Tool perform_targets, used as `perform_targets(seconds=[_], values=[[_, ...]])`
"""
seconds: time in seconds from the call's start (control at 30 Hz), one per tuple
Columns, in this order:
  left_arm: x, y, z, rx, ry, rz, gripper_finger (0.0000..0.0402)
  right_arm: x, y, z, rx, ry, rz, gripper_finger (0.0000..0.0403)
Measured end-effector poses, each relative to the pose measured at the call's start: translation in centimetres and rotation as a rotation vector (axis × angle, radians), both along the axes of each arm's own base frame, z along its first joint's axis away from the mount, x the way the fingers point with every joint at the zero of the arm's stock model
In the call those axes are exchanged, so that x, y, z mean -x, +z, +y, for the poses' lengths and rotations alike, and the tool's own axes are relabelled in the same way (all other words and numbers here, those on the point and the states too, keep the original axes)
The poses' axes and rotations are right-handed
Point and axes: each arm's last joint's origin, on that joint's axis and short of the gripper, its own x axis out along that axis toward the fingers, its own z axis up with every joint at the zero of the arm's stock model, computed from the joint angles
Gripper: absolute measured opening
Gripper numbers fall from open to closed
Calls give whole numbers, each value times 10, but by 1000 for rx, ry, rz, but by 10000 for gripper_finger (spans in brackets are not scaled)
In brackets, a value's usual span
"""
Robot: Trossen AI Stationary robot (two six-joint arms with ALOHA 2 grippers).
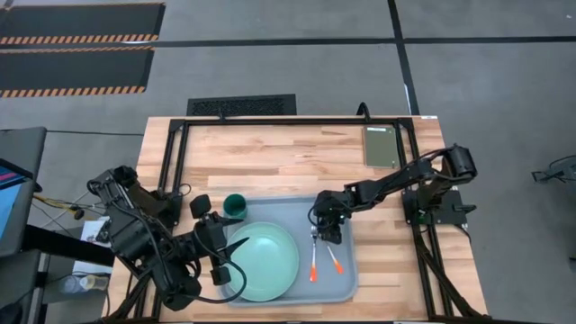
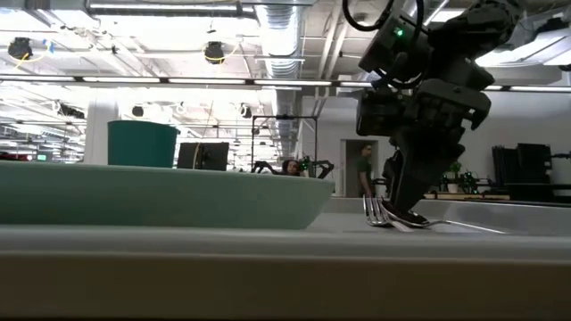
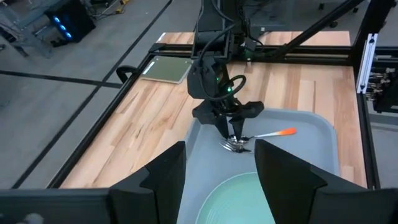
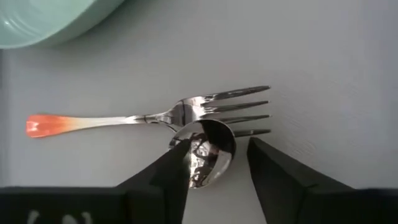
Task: Pick and place plate/cup/fork/spoon on tray
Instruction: Put the orange spoon to the right side of the blue plate on the blue serving tray
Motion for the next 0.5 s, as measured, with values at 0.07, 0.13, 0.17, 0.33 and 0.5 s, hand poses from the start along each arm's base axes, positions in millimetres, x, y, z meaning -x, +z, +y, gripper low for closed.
perform_targets(seconds=[0.07,0.13,0.17,0.33,0.5], values=[[0,0,0,-1,-1,1,180,2,2,0,-1,-1,1,169],[0,0,0,-3,-1,1,180,2,3,0,-3,-1,1,151],[0,0,0,-2,-1,1,180,2,3,0,-5,-4,3,143],[-1,0,1,-6,6,-3,180,4,3,1,-6,-3,16,110],[-4,0,5,-9,20,-1,180,4,2,2,-12,-10,21,88]])
